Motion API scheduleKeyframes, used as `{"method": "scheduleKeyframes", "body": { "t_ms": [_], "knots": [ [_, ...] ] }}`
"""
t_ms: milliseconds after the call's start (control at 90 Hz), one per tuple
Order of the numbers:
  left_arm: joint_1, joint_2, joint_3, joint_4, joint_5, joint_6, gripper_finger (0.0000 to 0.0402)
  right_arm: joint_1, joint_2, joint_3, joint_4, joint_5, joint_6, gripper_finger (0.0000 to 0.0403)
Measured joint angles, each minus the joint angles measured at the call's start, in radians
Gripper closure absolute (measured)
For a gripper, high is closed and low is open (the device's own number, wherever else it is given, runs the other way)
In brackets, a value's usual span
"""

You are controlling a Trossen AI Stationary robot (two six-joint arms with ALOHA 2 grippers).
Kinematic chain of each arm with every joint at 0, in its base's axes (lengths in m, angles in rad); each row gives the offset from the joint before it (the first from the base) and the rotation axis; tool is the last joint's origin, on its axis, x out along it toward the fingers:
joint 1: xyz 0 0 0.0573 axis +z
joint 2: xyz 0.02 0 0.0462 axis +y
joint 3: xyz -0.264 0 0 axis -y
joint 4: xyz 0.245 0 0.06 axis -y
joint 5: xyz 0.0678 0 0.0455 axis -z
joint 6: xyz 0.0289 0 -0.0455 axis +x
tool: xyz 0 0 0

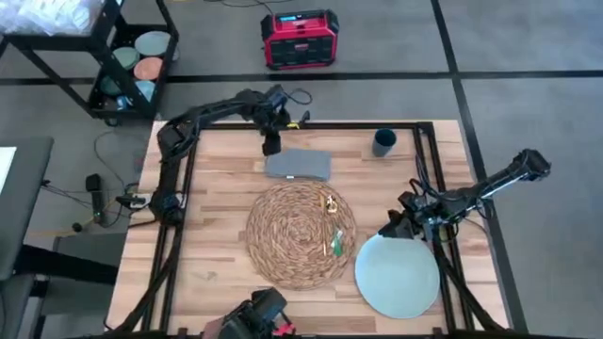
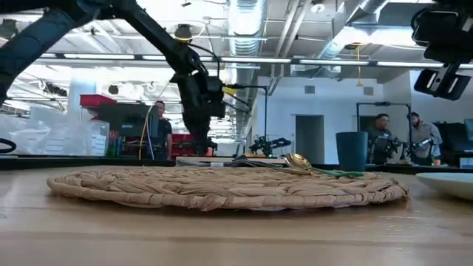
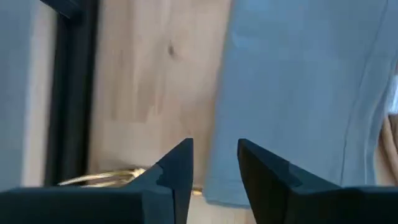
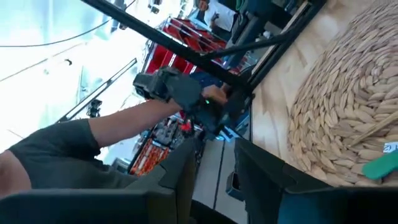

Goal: Set table place
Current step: Move the gray table napkin to the left of the brown table mat

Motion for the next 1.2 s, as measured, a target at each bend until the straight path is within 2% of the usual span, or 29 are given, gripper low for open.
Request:
{"method": "scheduleKeyframes", "body": {
  "t_ms": [78, 256, 511, 600, 744, 911, 1200],
  "knots": [
    [-0.007, 0.050, 0.036, -0.067, -0.012, 0.042, 0.0290, 0.000, 0.000, 0.000, 0.000, 0.000, 0.001, 0.0300],
    [-0.011, 0.122, 0.103, -0.113, -0.023, 0.031, 0.0290, 0.000, 0.000, 0.000, 0.000, 0.000, 0.002, 0.0300],
    [-0.013, 0.143, 0.101, -0.100, -0.031, 0.047, 0.0292, 0.000, 0.000, 0.000, 0.000, 0.000, 0.002, 0.0300],
    [-0.015, 0.143, 0.101, -0.107, -0.033, 0.061, 0.0313, 0.000, 0.000, 0.000, -0.001, 0.000, 0.000, 0.0300],
    [-0.016, 0.143, 0.100, -0.121, -0.031, 0.019, 0.0389, 0.000, 0.000, 0.000, -0.001, 0.000, -0.013, 0.0300],
    [-0.017, 0.142, 0.107, -0.130, -0.039, -0.032, 0.0399, 0.000, 0.000, 0.000, -0.004, 0.000, -0.015, 0.0300],
    [-0.010, 0.115, 0.200, -0.340, -0.084, -0.203, 0.0401, 0.000, 0.000, 0.001, -0.022, 0.000, -0.016, 0.0300]
  ]
}}
